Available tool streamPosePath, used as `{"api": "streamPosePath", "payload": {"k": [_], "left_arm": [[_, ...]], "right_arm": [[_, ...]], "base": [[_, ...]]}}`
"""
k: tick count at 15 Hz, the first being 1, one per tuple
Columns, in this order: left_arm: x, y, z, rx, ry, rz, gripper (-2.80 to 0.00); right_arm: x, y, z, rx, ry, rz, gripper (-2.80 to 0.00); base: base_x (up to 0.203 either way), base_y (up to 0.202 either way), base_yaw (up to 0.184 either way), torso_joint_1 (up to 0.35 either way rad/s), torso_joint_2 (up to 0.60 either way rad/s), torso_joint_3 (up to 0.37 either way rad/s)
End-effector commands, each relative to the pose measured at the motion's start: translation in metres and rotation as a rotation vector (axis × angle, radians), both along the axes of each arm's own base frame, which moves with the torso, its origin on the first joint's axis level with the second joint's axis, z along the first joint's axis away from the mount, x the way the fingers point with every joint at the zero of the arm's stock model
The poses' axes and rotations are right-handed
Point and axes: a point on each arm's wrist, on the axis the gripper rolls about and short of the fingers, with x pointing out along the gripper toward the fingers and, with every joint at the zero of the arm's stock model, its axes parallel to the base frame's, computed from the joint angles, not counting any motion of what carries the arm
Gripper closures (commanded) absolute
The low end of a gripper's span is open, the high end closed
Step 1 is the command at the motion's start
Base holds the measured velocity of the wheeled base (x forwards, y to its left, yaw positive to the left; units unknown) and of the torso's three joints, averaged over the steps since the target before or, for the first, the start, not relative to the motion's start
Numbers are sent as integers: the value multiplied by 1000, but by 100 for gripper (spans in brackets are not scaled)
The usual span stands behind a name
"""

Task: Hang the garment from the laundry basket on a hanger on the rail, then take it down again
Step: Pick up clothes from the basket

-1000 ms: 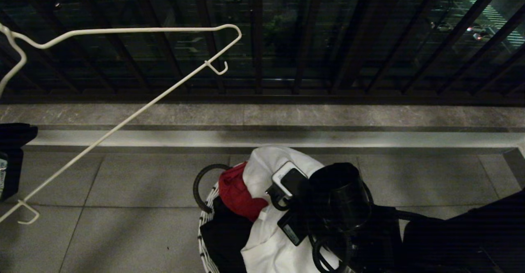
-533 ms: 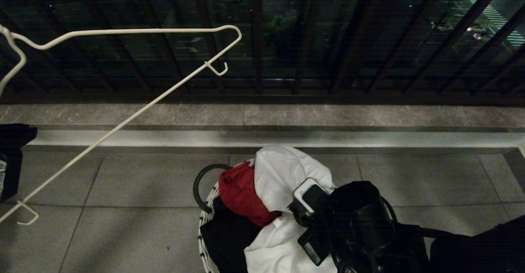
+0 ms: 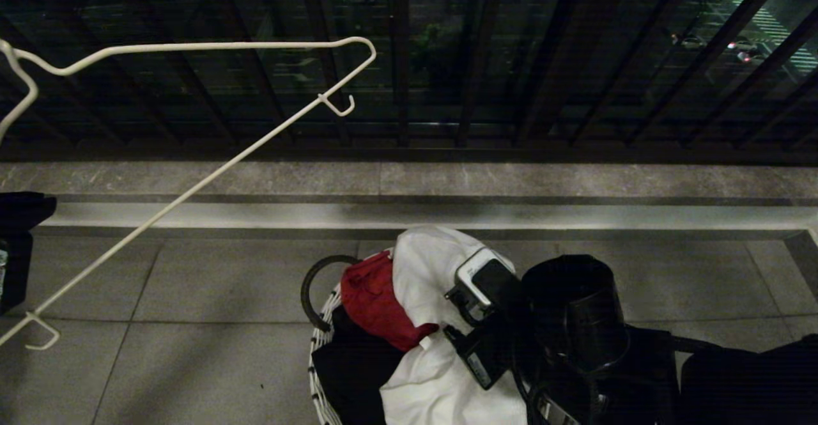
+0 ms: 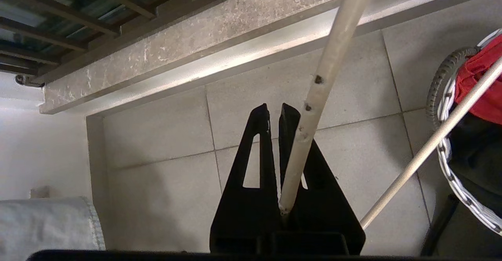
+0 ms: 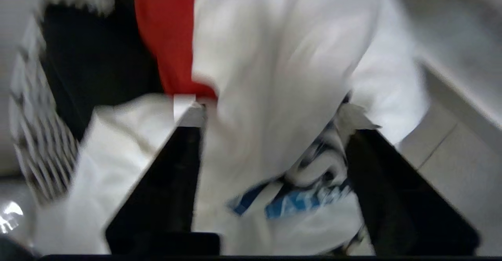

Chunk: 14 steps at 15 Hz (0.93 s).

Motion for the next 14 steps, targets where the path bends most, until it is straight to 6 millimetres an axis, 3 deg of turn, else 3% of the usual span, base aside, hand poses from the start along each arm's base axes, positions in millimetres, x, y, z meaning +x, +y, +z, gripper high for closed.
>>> {"api": "streamPosePath", "payload": {"k": [1,2,7,11,12,14], "left_arm": [[-1,0,0,2,-1,3,0],[-1,0,0,2,-1,3,0],[-1,1,1,-1,-6,3,0],[-3,1,2,-4,-12,3,0],[-4,2,2,-5,-14,4,0],[-4,2,2,-5,-14,3,0]], "right_arm": [[0,2,23,60,-57,2,-280],[2,4,21,40,-61,8,0],[20,35,7,-15,-75,19,0],[19,59,-1,-64,-101,24,0],[17,61,-4,-89,-108,18,-280],[16,65,-13,-112,-96,22,-280]], "base": [[0,0,0,0,0,0],[0,0,0,0,0,0],[0,0,0,0,0,0],[0,0,0,0,0,0],[0,0,0,0,0,0],[0,0,0,0,0,0]]}}
